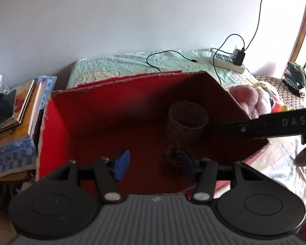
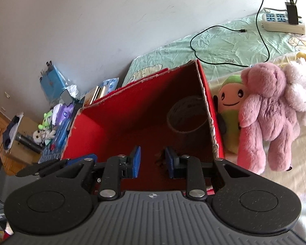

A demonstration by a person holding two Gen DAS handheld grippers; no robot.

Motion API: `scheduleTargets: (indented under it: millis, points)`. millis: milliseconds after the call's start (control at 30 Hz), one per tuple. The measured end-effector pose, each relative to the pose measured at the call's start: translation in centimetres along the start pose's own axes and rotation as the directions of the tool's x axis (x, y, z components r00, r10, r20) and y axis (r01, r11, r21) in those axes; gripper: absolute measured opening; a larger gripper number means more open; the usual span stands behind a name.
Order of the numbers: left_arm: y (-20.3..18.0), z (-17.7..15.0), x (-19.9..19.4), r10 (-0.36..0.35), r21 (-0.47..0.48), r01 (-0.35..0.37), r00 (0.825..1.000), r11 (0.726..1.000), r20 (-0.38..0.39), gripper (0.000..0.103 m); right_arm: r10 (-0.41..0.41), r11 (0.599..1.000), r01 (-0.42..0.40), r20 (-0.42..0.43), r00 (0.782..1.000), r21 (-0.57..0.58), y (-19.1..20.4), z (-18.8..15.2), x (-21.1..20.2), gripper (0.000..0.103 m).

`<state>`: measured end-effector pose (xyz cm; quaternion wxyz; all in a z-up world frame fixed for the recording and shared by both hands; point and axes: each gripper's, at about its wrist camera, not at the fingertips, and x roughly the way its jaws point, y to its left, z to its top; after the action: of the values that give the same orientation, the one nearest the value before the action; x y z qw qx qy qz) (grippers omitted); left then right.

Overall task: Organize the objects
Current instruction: 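Lift the pinecone with the right gripper and carry it over the red box, then lower the pinecone into the red box and open the right gripper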

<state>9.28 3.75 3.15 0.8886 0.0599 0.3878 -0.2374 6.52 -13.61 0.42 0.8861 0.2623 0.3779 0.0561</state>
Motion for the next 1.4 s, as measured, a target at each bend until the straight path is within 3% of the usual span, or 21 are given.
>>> scheduleTargets:
  millis: [333,500,867,967,1033,1133,1300,1400]
  points:
    - [-2.1,0.2,-0.5,0.02,-0.021,-0.02,0.999,1.0,-0.031,0.061,0.028,1.0,-0.029,0.027,0.999,0.007,-1.6,-1.1,-1.9,0.034]
    - [-2.6,0.3,-1.0,0.073,-0.044,-0.075,0.996,0.996,-0.045,0.067,0.035,0.999,-0.035,0.03,0.999,0.009,-2.3,-0.6,-2.7,0.036]
    - [-0.7,0.4,-3.0,0.218,-0.085,-0.223,0.974,0.971,-0.062,0.068,0.052,0.999,-0.052,-0.046,0.998,0.002,-1.9,1.0,-1.7,0.036]
    - [0.0,0.5,-3.3,0.236,-0.098,-0.241,0.97,0.965,-0.061,0.069,0.137,0.99,-0.132,-0.103,0.985,0.047,-1.3,2.7,-0.2,0.036]
    - [0.5,0.6,-3.2,0.26,-0.106,-0.266,0.963,0.958,-0.066,0.071,0.143,0.989,-0.137,-0.139,0.98,0.047,0.0,3.8,1.6,0.036]
    - [1.5,0.8,-2.8,0.296,-0.11,-0.304,0.952,0.946,-0.081,0.071,0.078,0.997,-0.077,-0.232,0.969,0.014,2.1,4.8,5.7,0.036]
    - [3.2,1.0,-2.3,0.283,-0.128,-0.293,0.955,0.947,-0.091,0.071,-0.023,1.0,0.029,-0.411,0.911,0.009,3.1,4.2,12.9,0.036]
    - [4.1,1.1,-1.9,0.258,-0.127,-0.268,0.962,0.955,-0.092,0.072,-0.057,0.995,0.09,-0.469,0.881,0.049,2.3,3.9,15.2,0.035]
